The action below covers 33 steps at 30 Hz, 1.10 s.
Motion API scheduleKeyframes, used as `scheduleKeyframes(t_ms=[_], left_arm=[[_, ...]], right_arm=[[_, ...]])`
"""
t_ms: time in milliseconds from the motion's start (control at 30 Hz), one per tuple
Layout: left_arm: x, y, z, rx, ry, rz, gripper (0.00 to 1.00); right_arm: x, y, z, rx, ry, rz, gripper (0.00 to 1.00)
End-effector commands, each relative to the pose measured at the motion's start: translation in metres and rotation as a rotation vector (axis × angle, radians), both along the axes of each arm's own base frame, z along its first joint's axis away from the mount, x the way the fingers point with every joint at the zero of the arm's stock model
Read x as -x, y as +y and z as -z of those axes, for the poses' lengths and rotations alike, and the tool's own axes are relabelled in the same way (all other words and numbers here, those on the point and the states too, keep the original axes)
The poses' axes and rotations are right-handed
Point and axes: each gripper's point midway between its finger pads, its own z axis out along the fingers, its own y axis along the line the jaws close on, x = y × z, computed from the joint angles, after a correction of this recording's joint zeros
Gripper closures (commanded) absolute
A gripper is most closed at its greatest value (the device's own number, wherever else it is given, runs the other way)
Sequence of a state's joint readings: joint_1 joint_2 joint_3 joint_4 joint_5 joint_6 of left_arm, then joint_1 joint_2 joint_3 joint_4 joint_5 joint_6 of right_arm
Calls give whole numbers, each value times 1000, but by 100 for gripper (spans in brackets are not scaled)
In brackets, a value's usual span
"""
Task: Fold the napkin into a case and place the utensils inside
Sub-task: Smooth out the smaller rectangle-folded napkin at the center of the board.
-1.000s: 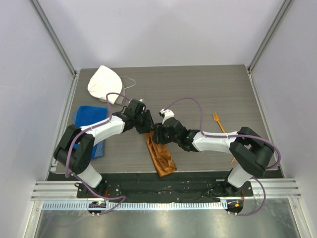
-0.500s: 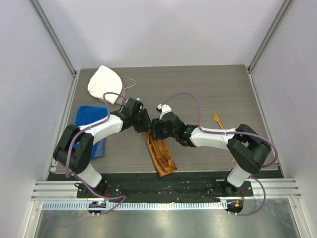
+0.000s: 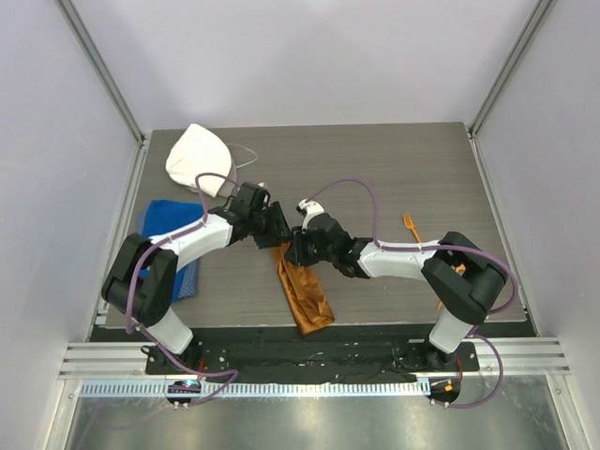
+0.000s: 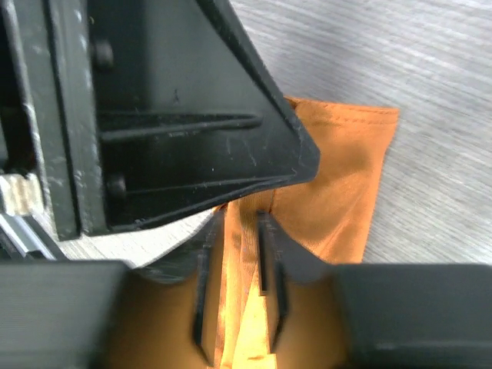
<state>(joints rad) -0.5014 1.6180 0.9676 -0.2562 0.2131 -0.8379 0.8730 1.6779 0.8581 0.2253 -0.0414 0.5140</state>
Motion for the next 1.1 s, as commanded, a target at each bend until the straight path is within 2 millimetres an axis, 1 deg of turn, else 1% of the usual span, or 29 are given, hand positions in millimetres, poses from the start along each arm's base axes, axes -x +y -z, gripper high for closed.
scheduleKeyframes(t_ms=[0, 67, 200, 367, 433, 467, 500, 567, 600, 667, 733, 800, 833, 867, 933, 967, 1067], left_arm=[[-8, -10, -14, 55, -17, 16, 48], [-7, -12, -11, 57, -3, 24, 47], [-4, -10, -2, 42, 18, 26, 47], [-4, -12, 0, 41, 21, 39, 49], [-4, -10, 1, 29, 23, 33, 54], [-6, -7, 2, 14, 17, 24, 56], [-5, -7, 2, 8, 17, 23, 63], [-6, -6, 1, 5, 15, 23, 67], [-6, -5, -1, 2, 6, 19, 68], [-6, -4, -2, 3, 1, 19, 69], [-5, -3, -2, -2, 2, 18, 69], [-5, -2, -2, -7, 4, 15, 69], [-4, -1, -1, -11, 6, 12, 68], [-5, -1, -3, -7, -1, 10, 66], [-3, 0, -4, -7, -1, 10, 60], [-3, 1, -6, -3, -7, 7, 58], [-3, 1, -7, -4, -8, 7, 54]], right_arm=[[3, 9, -17, -97, -8, -12, 75], [6, 9, -17, -112, 0, -15, 79], [8, 7, -14, -112, 8, -12, 82], [9, 7, -16, -126, 13, -15, 85], [11, 6, -20, -130, 13, -15, 85], [11, 6, -26, -139, 6, -14, 85], [10, 5, -29, -139, 0, -10, 85], [7, -1, -36, -121, -22, 2, 84], [5, -4, -43, -121, -42, 10, 83], [2, -7, -48, -91, -82, -9, 77], [-6, -11, -45, -42, -84, -7, 66], [-11, -12, -41, -12, -84, -18, 62], [-17, -13, -38, -7, -79, -11, 60], [-21, -14, -36, -4, -73, -10, 58], [-22, -12, -33, -6, -56, -21, 56], [-22, -12, -26, 5, -46, -28, 55], [-18, -9, -15, 8, -18, -47, 54]])
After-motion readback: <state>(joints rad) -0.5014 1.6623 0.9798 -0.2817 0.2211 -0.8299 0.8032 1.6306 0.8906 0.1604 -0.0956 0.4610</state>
